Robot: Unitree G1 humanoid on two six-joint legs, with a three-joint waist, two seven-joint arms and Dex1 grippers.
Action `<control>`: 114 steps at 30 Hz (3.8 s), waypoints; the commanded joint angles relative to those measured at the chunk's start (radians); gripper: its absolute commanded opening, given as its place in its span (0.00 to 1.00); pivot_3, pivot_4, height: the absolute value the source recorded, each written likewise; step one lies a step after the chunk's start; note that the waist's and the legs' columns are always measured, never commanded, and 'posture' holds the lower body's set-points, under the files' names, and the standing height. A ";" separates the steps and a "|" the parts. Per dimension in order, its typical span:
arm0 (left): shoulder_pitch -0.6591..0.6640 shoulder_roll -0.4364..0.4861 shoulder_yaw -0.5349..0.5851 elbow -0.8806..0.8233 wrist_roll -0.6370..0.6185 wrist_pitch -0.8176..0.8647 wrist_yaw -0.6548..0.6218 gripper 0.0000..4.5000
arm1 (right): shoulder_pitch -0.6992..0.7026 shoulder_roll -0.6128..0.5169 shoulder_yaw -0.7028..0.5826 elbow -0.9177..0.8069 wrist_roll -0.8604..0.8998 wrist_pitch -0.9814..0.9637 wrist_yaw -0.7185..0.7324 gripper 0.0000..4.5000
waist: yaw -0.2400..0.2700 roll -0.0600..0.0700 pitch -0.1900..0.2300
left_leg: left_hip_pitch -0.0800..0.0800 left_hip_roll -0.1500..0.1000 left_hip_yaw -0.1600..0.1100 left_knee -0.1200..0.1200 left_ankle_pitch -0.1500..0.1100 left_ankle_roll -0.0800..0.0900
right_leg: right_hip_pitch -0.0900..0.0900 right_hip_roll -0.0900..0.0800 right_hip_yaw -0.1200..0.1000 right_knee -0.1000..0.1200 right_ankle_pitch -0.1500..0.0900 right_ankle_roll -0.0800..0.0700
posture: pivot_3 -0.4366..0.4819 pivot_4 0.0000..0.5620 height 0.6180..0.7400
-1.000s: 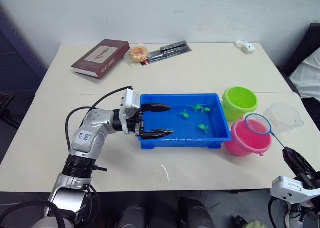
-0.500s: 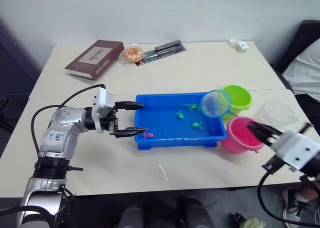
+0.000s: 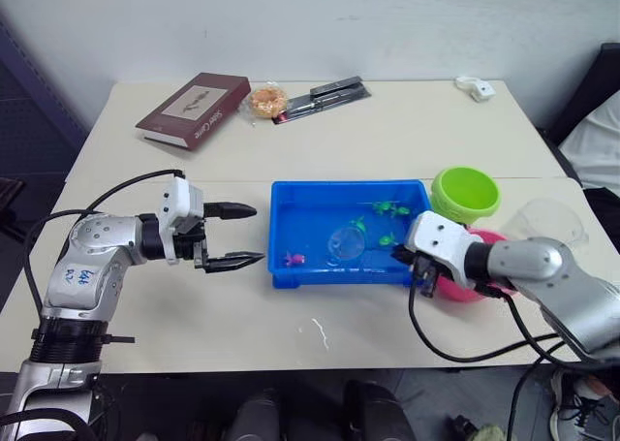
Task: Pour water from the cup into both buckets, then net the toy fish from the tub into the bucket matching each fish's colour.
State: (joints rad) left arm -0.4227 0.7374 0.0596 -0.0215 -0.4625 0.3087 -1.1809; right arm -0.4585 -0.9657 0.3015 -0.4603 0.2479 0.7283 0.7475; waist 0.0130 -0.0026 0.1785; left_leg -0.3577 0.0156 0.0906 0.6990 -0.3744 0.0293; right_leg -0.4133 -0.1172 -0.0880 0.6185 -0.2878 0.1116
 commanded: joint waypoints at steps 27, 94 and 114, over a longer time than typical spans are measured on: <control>0.018 0.172 0.145 -0.067 -0.163 0.139 -0.122 0.99 | -0.168 0.154 -0.198 0.061 0.233 0.280 0.254 0.00 | -0.011 0.000 0.000 | -0.011 0.000 -0.004 0.004 0.000 -0.001 | -0.006 -0.001 -0.005 0.001 0.000 0.000 | 0.48 0.27 1.00; -0.214 -0.271 -0.142 0.073 -0.025 -0.020 -0.055 0.99 | 1.052 0.374 -1.058 0.149 -0.705 -1.366 -0.628 0.00 | 0.003 0.001 -0.001 | 0.005 -0.001 0.004 -0.001 0.001 -0.002 | 0.003 0.003 0.009 -0.004 0.001 0.002 | 0.48 0.27 1.00; -0.177 -0.137 -0.048 0.134 0.005 -0.077 -0.045 0.99 | 0.552 -0.009 -0.573 -0.297 0.954 0.090 -0.734 0.00 | 0.007 0.000 0.000 | 0.002 0.000 -0.002 0.001 0.001 0.000 | 0.003 -0.001 0.008 0.001 0.000 0.000 | 0.48 0.27 1.00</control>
State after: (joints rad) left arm -0.6011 0.5924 -0.0065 0.1560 -0.4522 0.2310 -1.2333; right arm 0.1251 -0.9557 -0.2914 -0.7436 1.0944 0.7363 0.0880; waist 0.0196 -0.0030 0.1786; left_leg -0.3560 0.0155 0.0889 0.7003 -0.3738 0.0291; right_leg -0.4105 -0.1186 -0.0801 0.6195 -0.2879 0.1114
